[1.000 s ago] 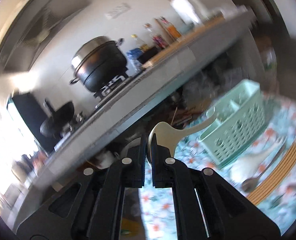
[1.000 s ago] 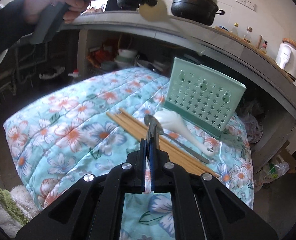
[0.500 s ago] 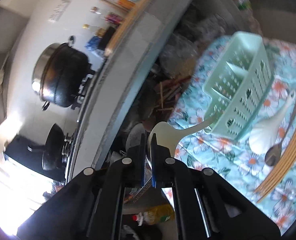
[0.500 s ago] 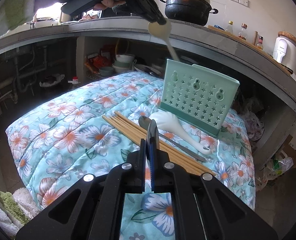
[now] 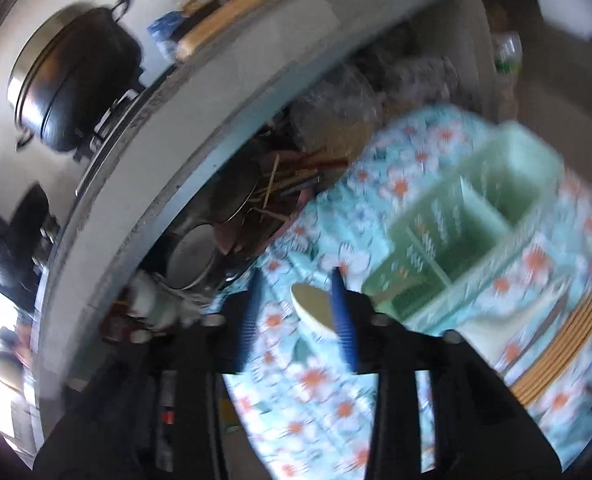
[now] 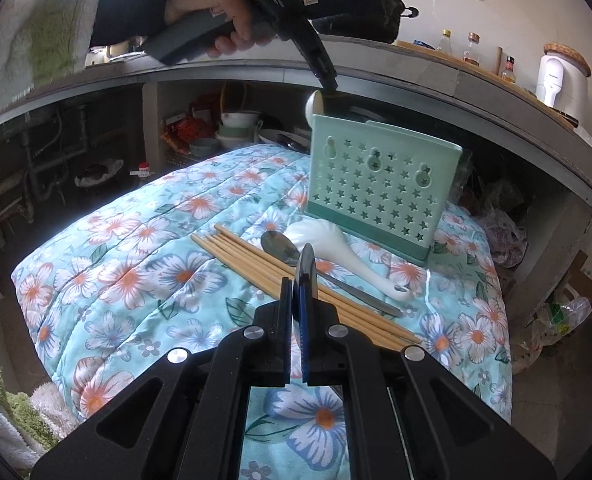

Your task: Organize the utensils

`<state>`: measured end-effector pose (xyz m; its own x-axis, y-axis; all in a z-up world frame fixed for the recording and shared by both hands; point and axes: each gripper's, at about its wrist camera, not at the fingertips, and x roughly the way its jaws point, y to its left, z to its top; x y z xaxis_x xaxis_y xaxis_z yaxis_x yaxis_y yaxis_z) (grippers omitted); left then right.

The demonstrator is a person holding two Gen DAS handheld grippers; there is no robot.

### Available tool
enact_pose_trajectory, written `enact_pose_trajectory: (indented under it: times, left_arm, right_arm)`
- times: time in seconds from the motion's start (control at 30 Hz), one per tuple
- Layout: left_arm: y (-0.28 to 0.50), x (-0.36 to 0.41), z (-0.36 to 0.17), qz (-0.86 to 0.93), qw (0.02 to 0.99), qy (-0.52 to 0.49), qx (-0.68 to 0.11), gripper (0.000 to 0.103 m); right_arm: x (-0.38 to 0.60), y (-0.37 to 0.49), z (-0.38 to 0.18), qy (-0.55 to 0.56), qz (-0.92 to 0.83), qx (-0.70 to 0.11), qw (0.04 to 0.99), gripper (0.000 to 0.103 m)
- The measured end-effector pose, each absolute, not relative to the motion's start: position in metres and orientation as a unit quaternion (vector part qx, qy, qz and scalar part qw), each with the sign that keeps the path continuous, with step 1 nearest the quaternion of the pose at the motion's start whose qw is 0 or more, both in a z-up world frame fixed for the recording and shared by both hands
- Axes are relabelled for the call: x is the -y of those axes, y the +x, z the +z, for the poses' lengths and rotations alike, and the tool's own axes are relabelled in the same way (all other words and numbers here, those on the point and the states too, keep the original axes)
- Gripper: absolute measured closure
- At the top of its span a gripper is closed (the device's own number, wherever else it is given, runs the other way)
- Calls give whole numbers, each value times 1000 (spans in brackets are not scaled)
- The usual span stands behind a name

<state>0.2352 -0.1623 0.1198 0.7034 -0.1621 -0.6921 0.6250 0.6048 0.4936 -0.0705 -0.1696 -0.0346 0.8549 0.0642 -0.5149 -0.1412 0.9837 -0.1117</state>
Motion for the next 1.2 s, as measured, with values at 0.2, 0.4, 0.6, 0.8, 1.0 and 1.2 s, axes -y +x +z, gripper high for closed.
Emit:
enact_pose_trajectory:
  times: [0.2,0.4,0.6,0.8,1.0,1.2]
  left_arm:
    - [234,117,153,-252,908,198,-270,46]
    - [191,53,131,-240,934,61,-256,43]
    - [144,7,47,-231,915,-34,-330,43]
    - [112,-32,-2,-217,900,-82,-370,43]
    - [94,-67,-6,-192,909,-91,-359,43]
    - [81,-74,-1,-192,918,-78,-339,43]
  right_arm:
    - [190,-69,-21,-29,53,-260,964,100]
    - [228,-69,13,58,74,-234,968,100]
    - [265,-52,60,130,116,-183,968,100]
    - [293,-23,119,190,168,-94,963,100]
    - [304,18,155,204,185,-23,961,100]
    - [312,59,142,205,176,12,963,100]
